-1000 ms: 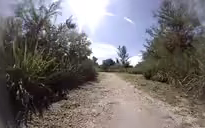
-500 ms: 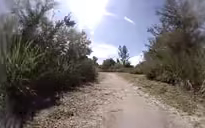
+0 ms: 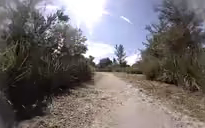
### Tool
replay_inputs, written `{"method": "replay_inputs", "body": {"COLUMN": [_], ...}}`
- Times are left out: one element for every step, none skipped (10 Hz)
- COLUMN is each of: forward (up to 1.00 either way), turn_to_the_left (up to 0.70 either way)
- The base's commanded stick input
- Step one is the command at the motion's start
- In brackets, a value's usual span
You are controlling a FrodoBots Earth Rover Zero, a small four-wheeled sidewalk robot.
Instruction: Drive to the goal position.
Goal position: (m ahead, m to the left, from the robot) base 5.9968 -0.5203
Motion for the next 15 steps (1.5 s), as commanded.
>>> {"method": "replay_inputs", "body": {"forward": [0.70, 0.70, 0.70, 0.70, 0.70, 0.70, 0.70, 0.70, 0.70, 0.70, 0.70, 0.70, 0.70, 0.70, 0.70], "turn_to_the_left": [-0.19, -0.27, -0.27, -0.27, -0.27, -0.27, 0.00, 0.00, 0.00, -0.11, -0.27, -0.27, -0.27, -0.21, -0.10]}}
